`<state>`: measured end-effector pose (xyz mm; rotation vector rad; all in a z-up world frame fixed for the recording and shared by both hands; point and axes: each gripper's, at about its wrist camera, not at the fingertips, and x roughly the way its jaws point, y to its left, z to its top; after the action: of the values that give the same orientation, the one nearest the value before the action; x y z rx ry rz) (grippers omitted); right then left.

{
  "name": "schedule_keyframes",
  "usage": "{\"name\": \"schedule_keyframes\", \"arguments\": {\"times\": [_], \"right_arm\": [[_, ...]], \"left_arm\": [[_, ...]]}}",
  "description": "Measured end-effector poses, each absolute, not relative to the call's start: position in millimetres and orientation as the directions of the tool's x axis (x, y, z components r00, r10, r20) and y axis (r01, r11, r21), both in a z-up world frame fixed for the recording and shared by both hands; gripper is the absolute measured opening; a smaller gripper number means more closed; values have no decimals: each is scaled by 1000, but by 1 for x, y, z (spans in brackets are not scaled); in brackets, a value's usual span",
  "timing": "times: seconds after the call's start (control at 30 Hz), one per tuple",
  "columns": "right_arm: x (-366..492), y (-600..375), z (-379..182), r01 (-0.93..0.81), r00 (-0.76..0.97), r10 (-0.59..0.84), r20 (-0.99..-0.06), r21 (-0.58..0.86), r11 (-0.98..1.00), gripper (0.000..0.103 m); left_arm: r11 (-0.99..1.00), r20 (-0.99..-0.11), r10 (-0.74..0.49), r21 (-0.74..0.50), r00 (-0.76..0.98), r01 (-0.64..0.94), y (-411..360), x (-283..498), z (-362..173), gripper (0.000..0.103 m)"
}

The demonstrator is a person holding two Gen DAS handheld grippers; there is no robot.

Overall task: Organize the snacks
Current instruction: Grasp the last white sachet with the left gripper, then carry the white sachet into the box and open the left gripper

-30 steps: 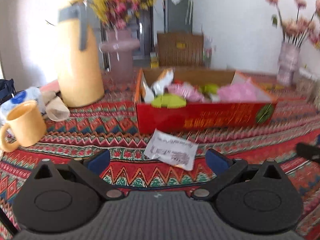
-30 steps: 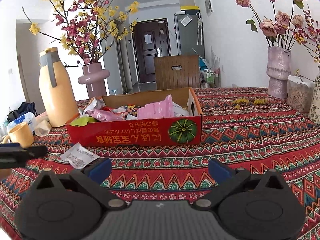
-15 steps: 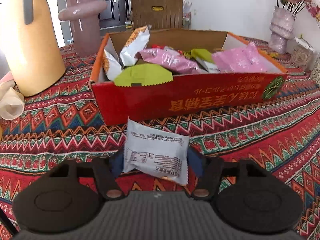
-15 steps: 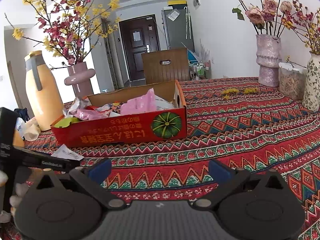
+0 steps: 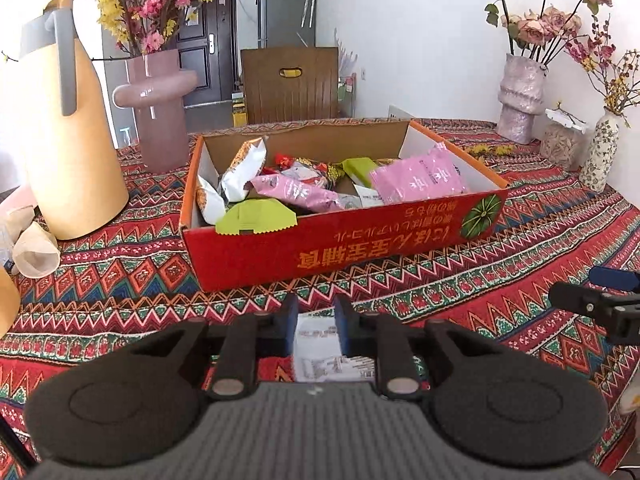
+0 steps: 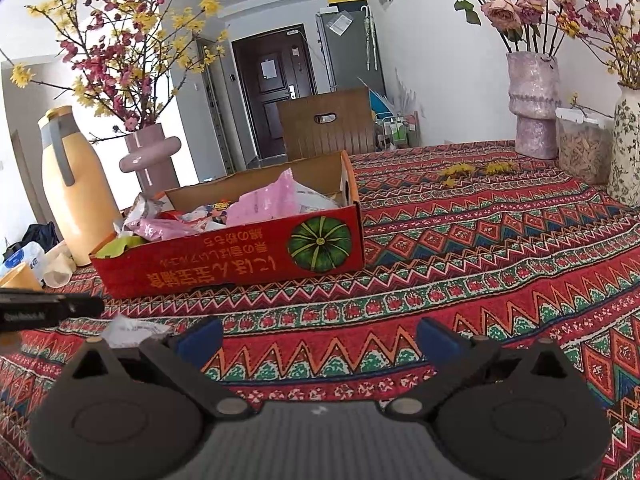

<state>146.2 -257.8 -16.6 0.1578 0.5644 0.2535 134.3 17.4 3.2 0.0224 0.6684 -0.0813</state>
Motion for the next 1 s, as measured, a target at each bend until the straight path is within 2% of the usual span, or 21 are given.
{"name": "schedule_keyframes", "arguments": {"times": [0.03, 0.07, 0.1, 0.17, 0.27, 0.33, 0.37, 0.4, 0.43, 0.47, 0.5, 0.6, 0.73, 0.87, 1.0], "right_arm": [[146, -258, -17, -194, 815, 281, -507, 218, 956, 103], [147, -259, -18, -194, 815, 282, -507, 220, 956, 103], [147, -261, -18, -192, 815, 281, -507, 222, 956, 103], [148, -264, -19, -185, 816, 278, -507, 227, 956, 103], [149, -267, -21, -174, 816, 273, -509, 234, 957, 103], [150, -269, -23, -169, 815, 272, -512, 239, 956, 103], [150, -269, -23, -169, 815, 272, -512, 240, 956, 103], [150, -269, -23, -169, 814, 273, -512, 240, 956, 103], [150, -269, -24, -170, 814, 274, -512, 240, 956, 103], [150, -269, -24, -171, 814, 275, -512, 241, 955, 103], [150, -270, -24, -170, 814, 275, -512, 243, 955, 103], [149, -273, -25, -168, 815, 277, -509, 249, 954, 103], [150, -276, -26, -167, 815, 282, -506, 260, 951, 103], [153, -277, -27, -170, 815, 288, -504, 267, 949, 103], [157, -280, -25, -166, 820, 284, -497, 269, 949, 103]], "left_arm": [[998, -631, -54, -1, 774, 70, 16, 138, 0, 43], [998, -642, -43, 3, 766, 58, 15, 141, -4, 61], [998, -654, -46, -4, 755, 57, 13, 144, -8, 73], [998, -675, -53, -8, 736, 64, 7, 148, -16, 81], [999, -699, -32, 5, 715, 49, -5, 154, -26, 100], [999, -713, -27, 13, 700, 52, -12, 158, -32, 98], [998, -723, -18, 24, 691, 52, -16, 160, -36, 89], [998, -735, -8, 38, 678, 52, -20, 162, -40, 75], [998, -728, -22, 26, 686, 60, -21, 160, -40, 71], [998, -725, -25, 26, 689, 64, -22, 158, -39, 58], [998, -721, -29, 21, 693, 63, -21, 155, -37, 54], [998, -712, -29, 19, 702, 61, -21, 147, -35, 50], [997, -687, -52, 2, 725, 74, -21, 139, -23, 49], [996, -594, -69, 1, 802, 86, -26, 140, 16, 50], [998, -506, -33, 29, 862, 55, -35, 171, 51, 51]]}}
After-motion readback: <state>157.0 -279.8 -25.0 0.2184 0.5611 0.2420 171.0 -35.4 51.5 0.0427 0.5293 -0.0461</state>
